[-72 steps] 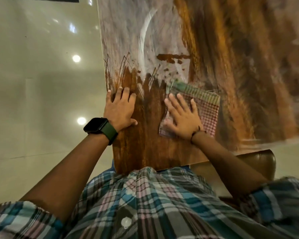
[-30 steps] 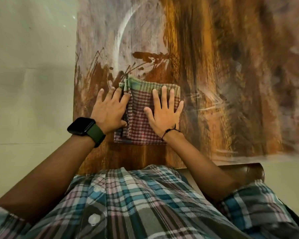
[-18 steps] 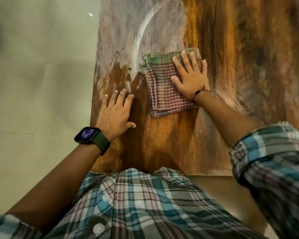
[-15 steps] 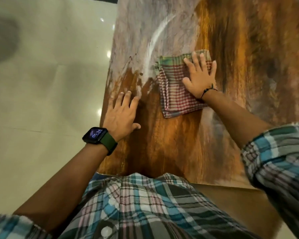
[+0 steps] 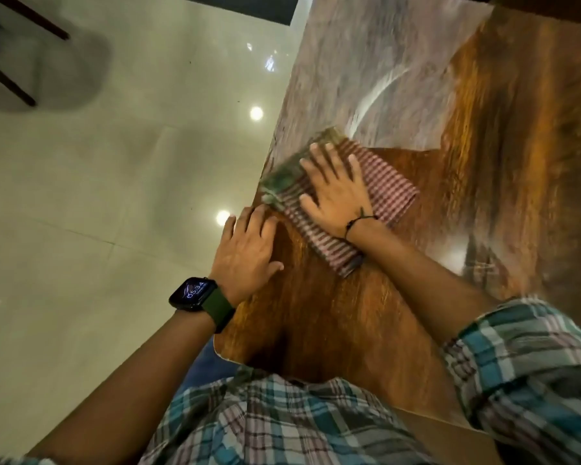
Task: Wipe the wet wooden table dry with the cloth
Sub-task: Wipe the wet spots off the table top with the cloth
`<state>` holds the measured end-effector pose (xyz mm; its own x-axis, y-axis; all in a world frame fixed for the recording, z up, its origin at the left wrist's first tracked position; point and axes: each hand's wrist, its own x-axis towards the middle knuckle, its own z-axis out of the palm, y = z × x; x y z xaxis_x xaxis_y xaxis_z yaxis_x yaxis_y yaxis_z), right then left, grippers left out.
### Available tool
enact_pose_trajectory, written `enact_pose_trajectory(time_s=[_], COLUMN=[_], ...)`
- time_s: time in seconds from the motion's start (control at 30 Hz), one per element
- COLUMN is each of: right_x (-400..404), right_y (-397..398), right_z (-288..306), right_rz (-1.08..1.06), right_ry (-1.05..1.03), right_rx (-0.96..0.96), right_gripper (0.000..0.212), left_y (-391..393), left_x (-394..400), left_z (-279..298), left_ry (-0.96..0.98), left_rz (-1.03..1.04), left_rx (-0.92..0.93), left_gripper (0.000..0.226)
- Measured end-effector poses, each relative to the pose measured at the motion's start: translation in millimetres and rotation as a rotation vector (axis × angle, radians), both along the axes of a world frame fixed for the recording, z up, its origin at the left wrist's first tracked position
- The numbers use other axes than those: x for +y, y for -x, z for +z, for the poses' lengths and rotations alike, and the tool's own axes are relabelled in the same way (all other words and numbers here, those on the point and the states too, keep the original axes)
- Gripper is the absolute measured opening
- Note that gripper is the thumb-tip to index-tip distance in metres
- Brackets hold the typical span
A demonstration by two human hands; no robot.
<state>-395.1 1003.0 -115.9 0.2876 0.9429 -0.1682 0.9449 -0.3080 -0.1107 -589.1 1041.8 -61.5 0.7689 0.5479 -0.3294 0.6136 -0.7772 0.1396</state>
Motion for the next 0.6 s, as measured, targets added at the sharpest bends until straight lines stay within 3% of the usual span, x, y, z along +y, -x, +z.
enact_pose_trajectory(time_s=[0.17,0.27,0.33,0.47,0.6], right_x=[0,11,17,7,24], right_y=[-100,-91,-53,19,-6], right_z=[3,2,1,3,8], right_rz=[-0.363,-0.432,-0.334,0.147,0.345], right_ry=[0.003,0.025,0.041,0.061,0.060], right_rx=[-0.016,-0.036,-0.071,-0.089,-0.073], right_gripper=[0.066,0.066,0.069,0.075,0.077], left_y=[-2,-4,-7,-10,-4], left_x=[8,16,22,31,32], left_z=[3,2,2,0,-1], left_ry=[-0.002,-0.017,-0.006,-0.008,0.025], left_rz=[0.037,0.060,0.079,0.070,0.056], left_rx=[-0.030,-0.056,-0.067,-0.031,-0.039], left_gripper=[0.074,0.073,0.072,0.067,0.067])
